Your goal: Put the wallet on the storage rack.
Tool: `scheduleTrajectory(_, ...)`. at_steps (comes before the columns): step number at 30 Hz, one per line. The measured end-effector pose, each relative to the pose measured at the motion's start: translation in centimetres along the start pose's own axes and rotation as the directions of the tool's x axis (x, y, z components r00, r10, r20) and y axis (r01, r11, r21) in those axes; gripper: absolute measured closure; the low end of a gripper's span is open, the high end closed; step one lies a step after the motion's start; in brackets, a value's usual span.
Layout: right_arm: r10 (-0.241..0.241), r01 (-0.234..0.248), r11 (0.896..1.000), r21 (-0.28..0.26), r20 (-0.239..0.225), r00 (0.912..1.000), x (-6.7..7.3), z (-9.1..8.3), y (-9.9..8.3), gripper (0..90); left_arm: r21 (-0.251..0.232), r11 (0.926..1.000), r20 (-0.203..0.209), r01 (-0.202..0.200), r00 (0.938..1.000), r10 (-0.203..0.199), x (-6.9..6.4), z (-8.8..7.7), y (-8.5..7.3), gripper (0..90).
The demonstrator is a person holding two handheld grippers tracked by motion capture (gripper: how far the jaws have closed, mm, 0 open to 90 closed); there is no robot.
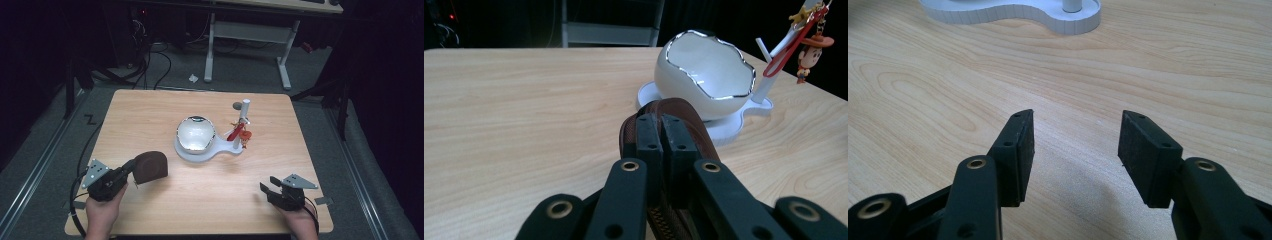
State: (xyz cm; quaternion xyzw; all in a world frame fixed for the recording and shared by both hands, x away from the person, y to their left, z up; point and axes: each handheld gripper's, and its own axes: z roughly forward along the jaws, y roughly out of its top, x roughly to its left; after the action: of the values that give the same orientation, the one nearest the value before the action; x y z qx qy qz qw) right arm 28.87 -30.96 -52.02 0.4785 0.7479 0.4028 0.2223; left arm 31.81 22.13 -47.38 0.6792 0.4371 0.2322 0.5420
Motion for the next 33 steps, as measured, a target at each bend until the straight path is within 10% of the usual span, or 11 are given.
scheduleTrajectory(33, 0.004, -0.004, 1.0, -0.023, -0.007, 1.0, -0.7, -0.7, 0.0, 49.5, -0.015, 0.9993, 0.046, -0.035, 0.9983, 0.036, -3.9, 5.8, 7.6, 87.8)
